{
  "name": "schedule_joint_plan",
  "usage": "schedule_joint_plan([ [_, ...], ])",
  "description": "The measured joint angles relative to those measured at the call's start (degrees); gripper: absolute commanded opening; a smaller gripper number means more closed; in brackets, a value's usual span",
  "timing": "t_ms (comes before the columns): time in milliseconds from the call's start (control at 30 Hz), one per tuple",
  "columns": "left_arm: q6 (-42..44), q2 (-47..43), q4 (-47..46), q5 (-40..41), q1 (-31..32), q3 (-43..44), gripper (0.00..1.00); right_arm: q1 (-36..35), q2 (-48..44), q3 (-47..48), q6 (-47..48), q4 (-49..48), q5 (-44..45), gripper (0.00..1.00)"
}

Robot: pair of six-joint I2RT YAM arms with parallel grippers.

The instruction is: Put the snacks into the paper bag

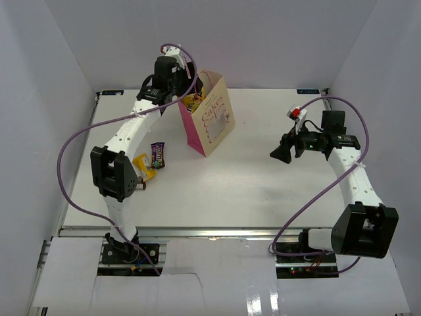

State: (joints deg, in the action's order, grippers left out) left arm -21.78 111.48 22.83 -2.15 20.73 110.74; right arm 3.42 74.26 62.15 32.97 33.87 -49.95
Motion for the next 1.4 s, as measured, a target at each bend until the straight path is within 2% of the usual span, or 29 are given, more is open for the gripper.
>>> schedule_joint_plan([
  [133, 1.05, -2.32, 0.44, 0.33, -0.02, -0.07, 0.79, 0.00, 0.00, -0.90, 0.04, -0.26, -0.04, 0.83],
  [200, 1.60, -6.27, 0.20, 2.12, -0.20, -3.23, 0.75, 0.00, 0.04, -1.36, 0.09, -0.33, 0.00, 0.83],
  [333, 0.66, -20.37, -0.72, 5.64, -3.74, -18.58, 0.66, 0.00, 0.09, -2.62, 0.33, -0.66, 0.15, 0.83],
  [400, -0.66, -27.23, -1.16, 6.36, -8.02, -27.17, 0.65, 0.00, 0.11, -3.21, 0.46, -0.59, 0.37, 0.83],
  [500, -2.12, -31.50, -1.20, 7.34, -13.40, -36.26, 0.67, 0.00, 0.20, -3.63, 0.55, -0.61, 0.68, 0.83],
  [600, -2.47, -27.98, -1.01, 6.08, -14.64, -40.89, 0.69, 0.00, 0.61, -3.72, 0.63, -0.63, 1.05, 0.83],
  [700, -2.16, -18.97, -0.87, 3.02, -14.23, -41.07, 0.70, 0.00, 1.49, -3.72, 0.63, -0.63, 1.51, 0.83],
  [867, -1.03, -6.14, 1.75, 1.77, -13.84, -39.39, 0.70, 0.00, 2.47, -3.72, 0.66, -0.57, 2.03, 0.83],
  [1000, -0.26, -0.96, 4.68, 2.93, -13.79, -34.82, 0.68, 0.00, 2.47, -3.76, 0.66, -0.59, 2.27, 0.83],
  [1100, 0.33, 0.33, 5.20, 3.80, -13.62, -32.33, 0.63, 0.00, 2.47, -3.78, 0.66, -0.57, 2.34, 0.83],
  [1300, 1.03, 0.83, 6.80, 4.94, -12.90, -32.04, 0.44, 0.00, 2.73, -3.78, 0.66, -0.57, 2.80, 0.83],
  [1400, 1.01, 0.79, 6.88, 5.27, -12.61, -32.26, 0.27, 0.00, 3.04, -3.78, 0.63, -0.59, 3.06, 0.83],
])
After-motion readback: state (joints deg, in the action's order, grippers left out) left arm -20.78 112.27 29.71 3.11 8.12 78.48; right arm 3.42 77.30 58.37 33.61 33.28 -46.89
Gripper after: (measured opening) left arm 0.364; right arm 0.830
